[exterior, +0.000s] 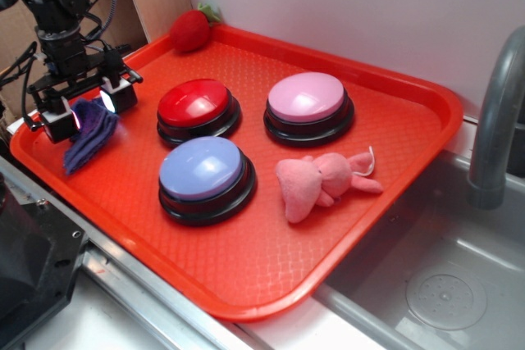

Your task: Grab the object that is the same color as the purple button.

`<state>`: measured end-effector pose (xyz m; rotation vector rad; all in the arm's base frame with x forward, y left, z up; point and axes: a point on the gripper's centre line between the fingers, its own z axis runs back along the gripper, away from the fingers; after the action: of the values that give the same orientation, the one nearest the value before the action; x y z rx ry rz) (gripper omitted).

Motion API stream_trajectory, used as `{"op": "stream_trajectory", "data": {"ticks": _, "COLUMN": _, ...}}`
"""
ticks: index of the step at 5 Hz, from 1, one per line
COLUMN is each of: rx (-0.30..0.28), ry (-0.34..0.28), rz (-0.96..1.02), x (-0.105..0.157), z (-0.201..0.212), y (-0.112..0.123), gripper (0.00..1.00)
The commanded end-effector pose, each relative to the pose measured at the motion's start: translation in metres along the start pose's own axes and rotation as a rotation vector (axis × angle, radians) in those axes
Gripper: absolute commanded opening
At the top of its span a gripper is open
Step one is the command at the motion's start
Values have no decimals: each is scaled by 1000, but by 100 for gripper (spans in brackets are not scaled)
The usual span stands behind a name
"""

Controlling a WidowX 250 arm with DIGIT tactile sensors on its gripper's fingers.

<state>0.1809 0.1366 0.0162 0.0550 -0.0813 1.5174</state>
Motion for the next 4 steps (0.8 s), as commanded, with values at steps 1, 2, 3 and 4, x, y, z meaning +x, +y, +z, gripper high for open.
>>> {"op": "stream_trajectory", "data": {"ticks": 1, "rx": -30, "ry": -17, "rz": -2, "x": 6, "z": 6, "y": 8, "gripper": 0}}
{"op": "stream_trajectory", "data": {"ticks": 2, "rx": -37, "ry": 18, "rz": -210, "x": 5, "z": 9, "y": 1, "gripper": 0}}
{"op": "stream_trajectory", "data": {"ticks": 3, "rx": -93, "ry": -27, "rz": -333, "x": 2, "z": 23, "y": 0, "gripper": 0}}
{"op": "stream_trajectory", "data": {"ticks": 4, "rx": -143, "ry": -40, "rz": -499, "x": 0, "z": 41, "y": -5, "gripper": 0}}
